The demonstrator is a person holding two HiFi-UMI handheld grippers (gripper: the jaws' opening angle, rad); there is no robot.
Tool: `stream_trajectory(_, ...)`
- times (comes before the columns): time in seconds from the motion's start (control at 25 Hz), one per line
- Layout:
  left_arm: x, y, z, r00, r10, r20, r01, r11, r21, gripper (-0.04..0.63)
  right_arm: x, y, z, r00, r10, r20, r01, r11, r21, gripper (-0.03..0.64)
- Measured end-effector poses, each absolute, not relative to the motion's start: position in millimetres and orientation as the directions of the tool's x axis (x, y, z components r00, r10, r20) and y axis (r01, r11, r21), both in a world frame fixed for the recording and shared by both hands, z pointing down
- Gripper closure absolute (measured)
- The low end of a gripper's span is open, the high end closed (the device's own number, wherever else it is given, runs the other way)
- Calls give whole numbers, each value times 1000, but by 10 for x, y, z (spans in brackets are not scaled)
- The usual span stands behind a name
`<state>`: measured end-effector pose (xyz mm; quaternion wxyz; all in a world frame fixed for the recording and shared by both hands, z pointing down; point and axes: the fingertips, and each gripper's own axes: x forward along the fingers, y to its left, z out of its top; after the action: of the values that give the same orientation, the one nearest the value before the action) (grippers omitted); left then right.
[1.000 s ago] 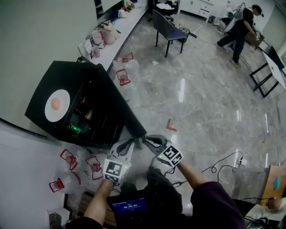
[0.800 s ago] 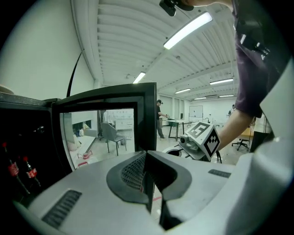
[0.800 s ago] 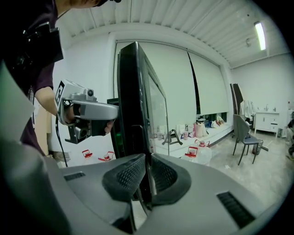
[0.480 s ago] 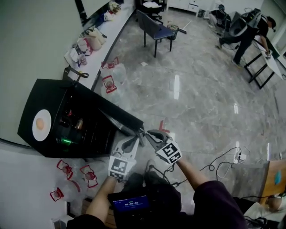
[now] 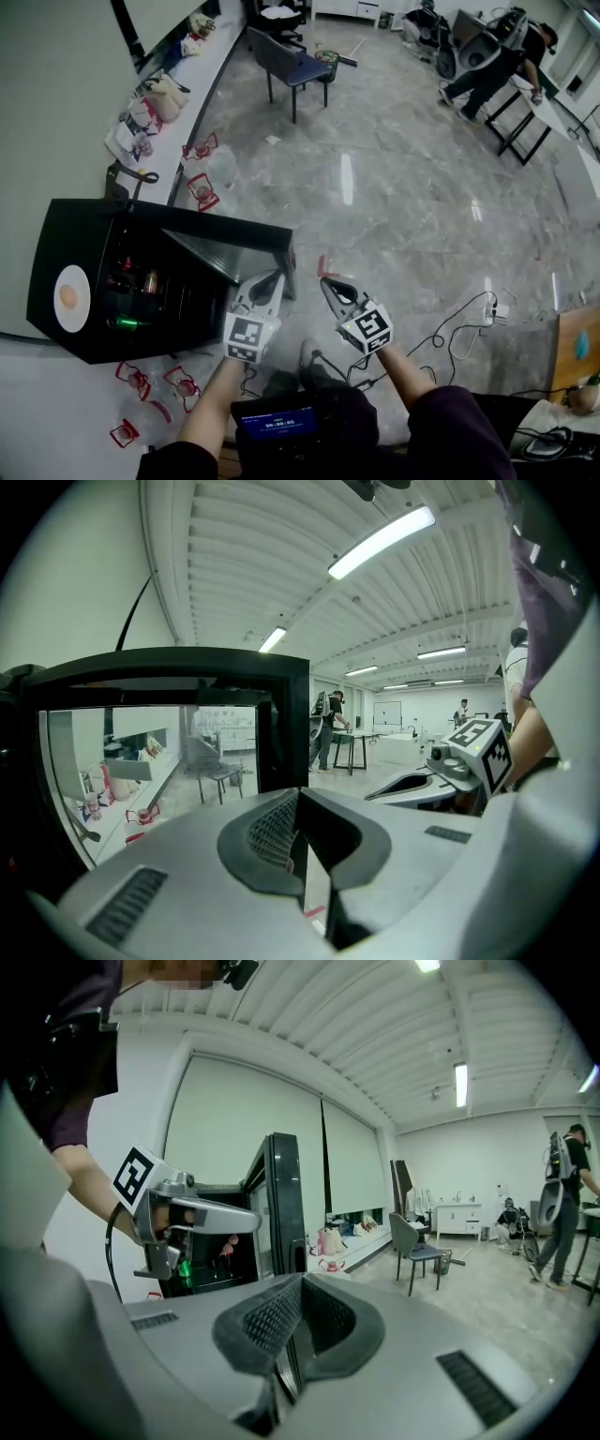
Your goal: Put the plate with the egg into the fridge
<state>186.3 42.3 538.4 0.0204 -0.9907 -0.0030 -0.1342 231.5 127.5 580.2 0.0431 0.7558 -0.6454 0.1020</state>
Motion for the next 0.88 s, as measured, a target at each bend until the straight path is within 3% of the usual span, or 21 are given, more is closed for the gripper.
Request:
stream_trajectory(0.4, 1721, 104, 5052, 972, -88, 219, -73, -995, -73, 586, 2130, 771, 5225, 32, -990, 137, -999, -36, -25, 609)
stream_trajectory(0.88, 356, -800, 4295, 874, -462, 154, -437, -884, -168, 586, 880, -444, 4322, -366, -930, -15, -930, 365, 52, 608)
